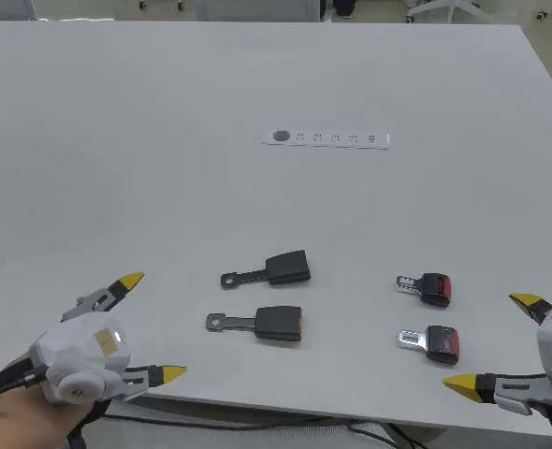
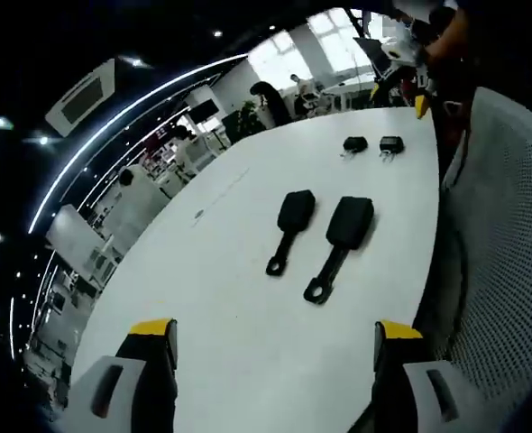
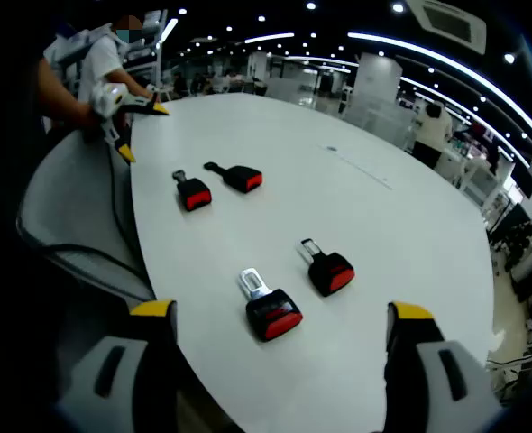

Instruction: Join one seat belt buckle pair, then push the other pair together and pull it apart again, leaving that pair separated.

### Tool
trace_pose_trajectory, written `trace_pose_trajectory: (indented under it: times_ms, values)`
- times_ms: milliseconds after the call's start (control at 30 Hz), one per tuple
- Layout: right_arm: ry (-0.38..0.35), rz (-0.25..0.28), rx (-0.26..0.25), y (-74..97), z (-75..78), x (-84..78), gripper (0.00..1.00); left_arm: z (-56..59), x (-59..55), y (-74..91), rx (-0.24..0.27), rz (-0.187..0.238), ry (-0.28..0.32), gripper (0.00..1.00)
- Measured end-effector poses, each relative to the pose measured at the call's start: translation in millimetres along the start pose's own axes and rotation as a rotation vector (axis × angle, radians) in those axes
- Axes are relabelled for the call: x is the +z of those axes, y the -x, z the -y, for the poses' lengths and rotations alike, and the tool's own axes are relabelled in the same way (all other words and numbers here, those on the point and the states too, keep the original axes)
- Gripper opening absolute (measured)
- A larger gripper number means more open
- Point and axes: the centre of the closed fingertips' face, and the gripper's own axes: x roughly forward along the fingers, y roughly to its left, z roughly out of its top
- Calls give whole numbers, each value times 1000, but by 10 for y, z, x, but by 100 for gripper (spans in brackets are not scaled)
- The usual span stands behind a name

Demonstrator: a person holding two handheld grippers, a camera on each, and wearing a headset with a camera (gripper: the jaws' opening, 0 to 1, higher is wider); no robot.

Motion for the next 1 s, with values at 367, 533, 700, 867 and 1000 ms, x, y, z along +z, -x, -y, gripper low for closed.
trace_pose_trajectory:
  times_ms: [367, 533, 700, 867, 1000]
  values:
    - [2, -8, 4, -22, 27, -16, 100, 49, 55, 3, -20, 14, 1, 94]
    - [-14, 18, 5, 8, 53, 83, 99, 36, -3, 11, -10, -51, -25, 93]
    - [-9, 5, 3, 9, 92, 65, 99, 17, -18, 4, -10, -54, -19, 95]
    - [12, -22, 4, 35, 43, -16, 98, -3, -23, 21, -5, -48, -21, 96]
    - [10, -27, 2, 37, 28, -76, 98, 10, -101, -10, -21, -49, -27, 96]
